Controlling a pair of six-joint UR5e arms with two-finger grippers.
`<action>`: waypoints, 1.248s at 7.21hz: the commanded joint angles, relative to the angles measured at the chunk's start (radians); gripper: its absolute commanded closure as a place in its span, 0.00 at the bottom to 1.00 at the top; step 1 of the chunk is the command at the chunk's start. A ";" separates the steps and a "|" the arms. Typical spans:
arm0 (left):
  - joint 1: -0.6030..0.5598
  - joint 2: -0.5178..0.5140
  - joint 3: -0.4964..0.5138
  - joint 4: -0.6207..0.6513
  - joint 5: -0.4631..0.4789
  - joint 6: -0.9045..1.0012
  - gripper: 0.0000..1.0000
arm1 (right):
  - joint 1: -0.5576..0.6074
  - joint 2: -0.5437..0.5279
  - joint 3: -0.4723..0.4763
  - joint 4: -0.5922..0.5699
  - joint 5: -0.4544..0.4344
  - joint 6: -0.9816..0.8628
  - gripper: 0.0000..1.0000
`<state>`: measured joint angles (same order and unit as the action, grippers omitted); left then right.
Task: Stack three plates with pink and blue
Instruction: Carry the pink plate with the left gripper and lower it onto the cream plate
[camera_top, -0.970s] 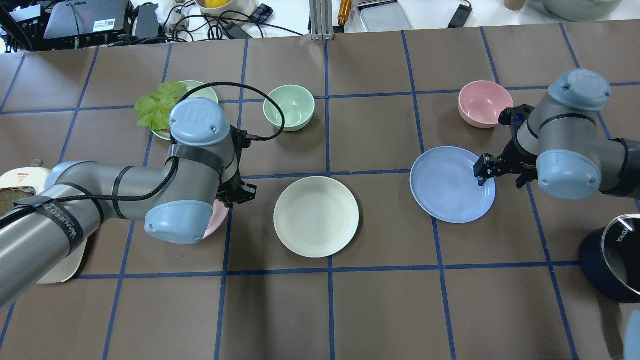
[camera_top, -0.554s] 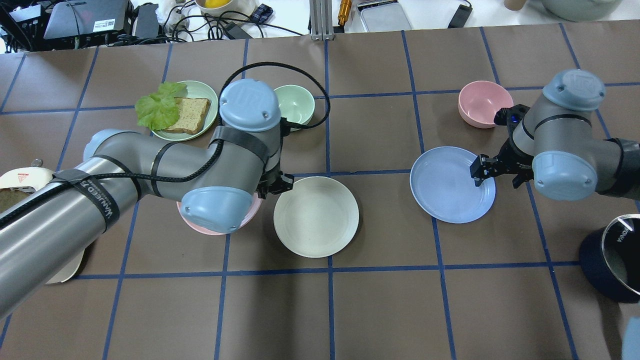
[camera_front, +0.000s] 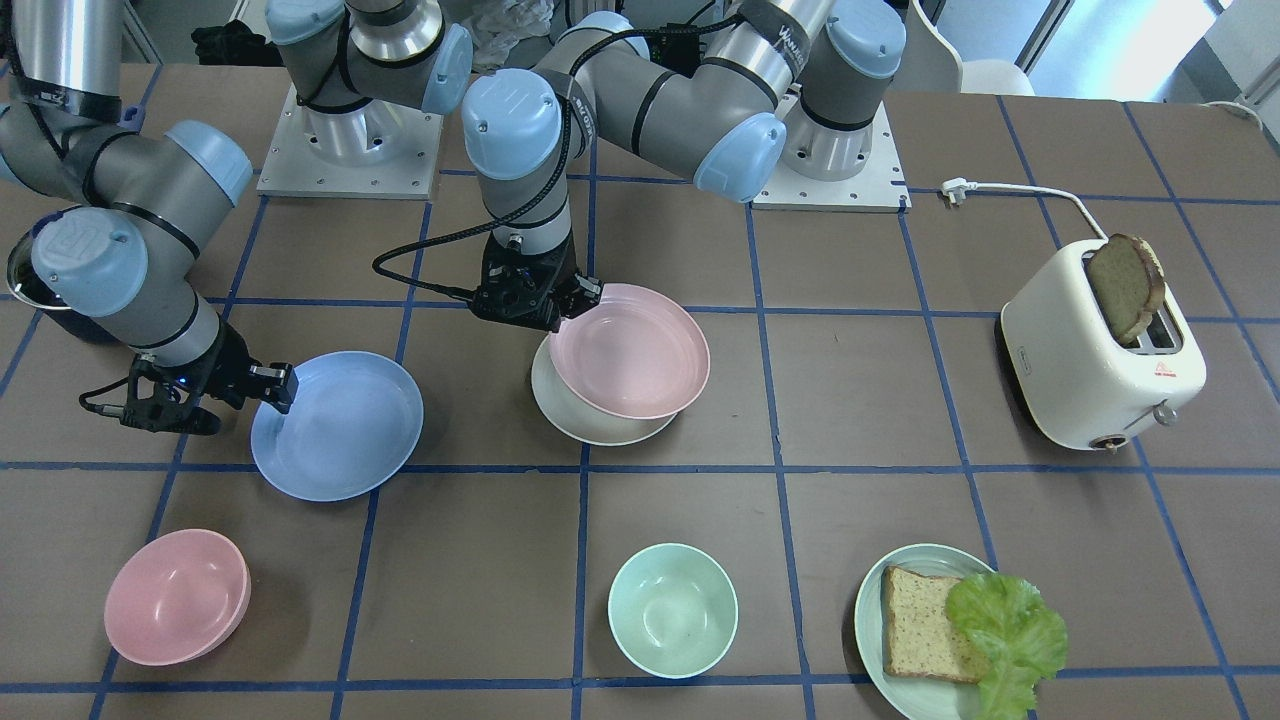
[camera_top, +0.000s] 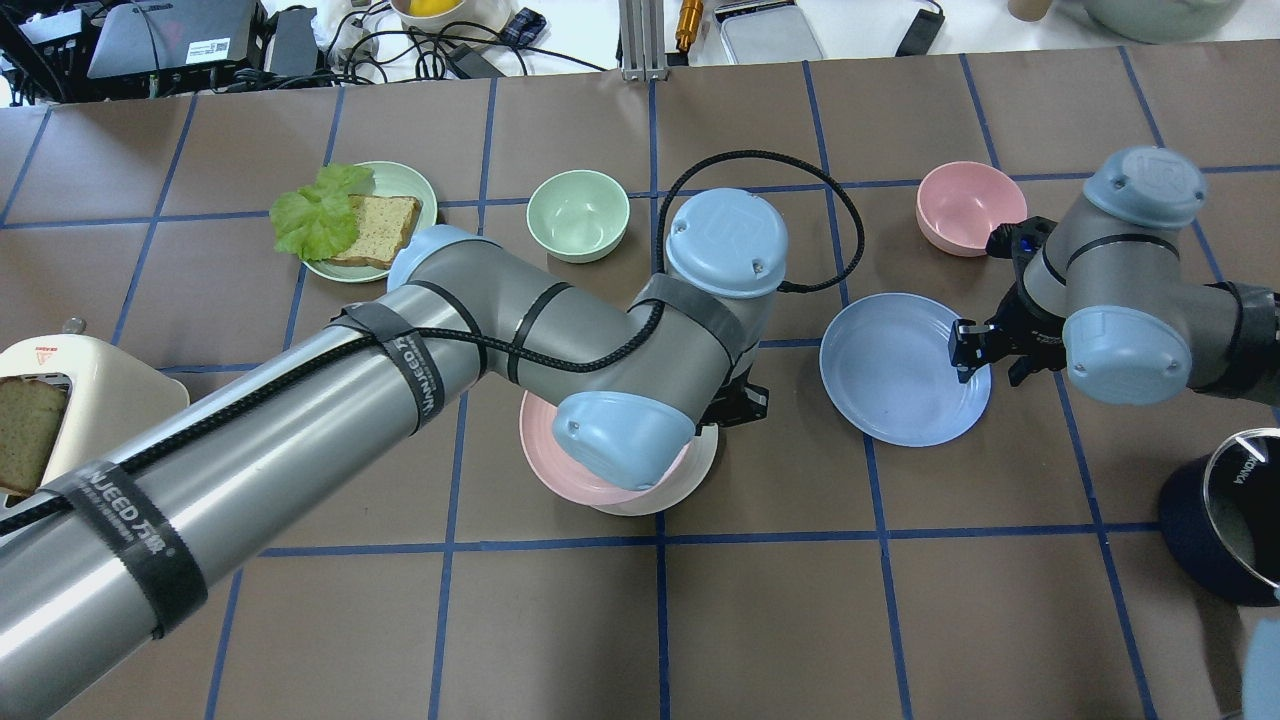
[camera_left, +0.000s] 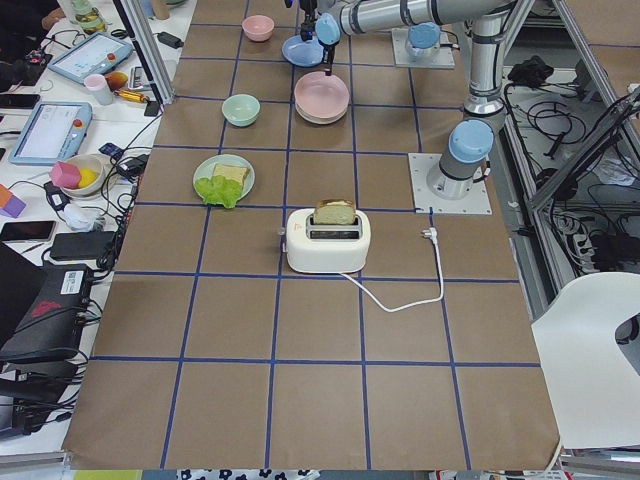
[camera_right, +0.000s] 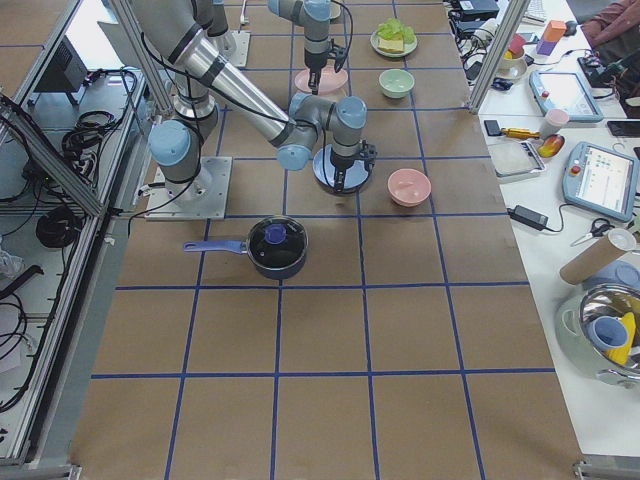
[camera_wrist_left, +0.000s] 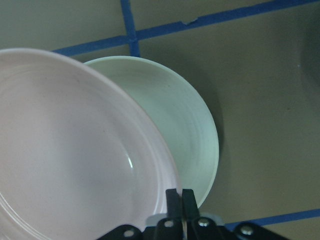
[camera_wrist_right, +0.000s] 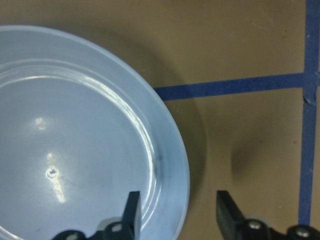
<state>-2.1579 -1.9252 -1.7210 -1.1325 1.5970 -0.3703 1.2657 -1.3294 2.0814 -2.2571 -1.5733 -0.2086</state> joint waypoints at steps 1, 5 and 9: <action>-0.023 -0.035 0.008 0.002 -0.002 -0.001 1.00 | -0.002 0.004 0.002 -0.004 -0.001 -0.002 0.42; -0.017 -0.072 0.018 0.057 -0.002 0.013 0.00 | -0.005 0.033 -0.012 -0.007 -0.011 0.000 0.78; 0.136 0.040 0.140 -0.156 -0.052 0.077 0.00 | -0.003 0.024 -0.012 -0.009 -0.014 -0.003 1.00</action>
<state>-2.0891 -1.9270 -1.6389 -1.1685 1.5677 -0.3370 1.2618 -1.3013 2.0728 -2.2642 -1.5807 -0.2114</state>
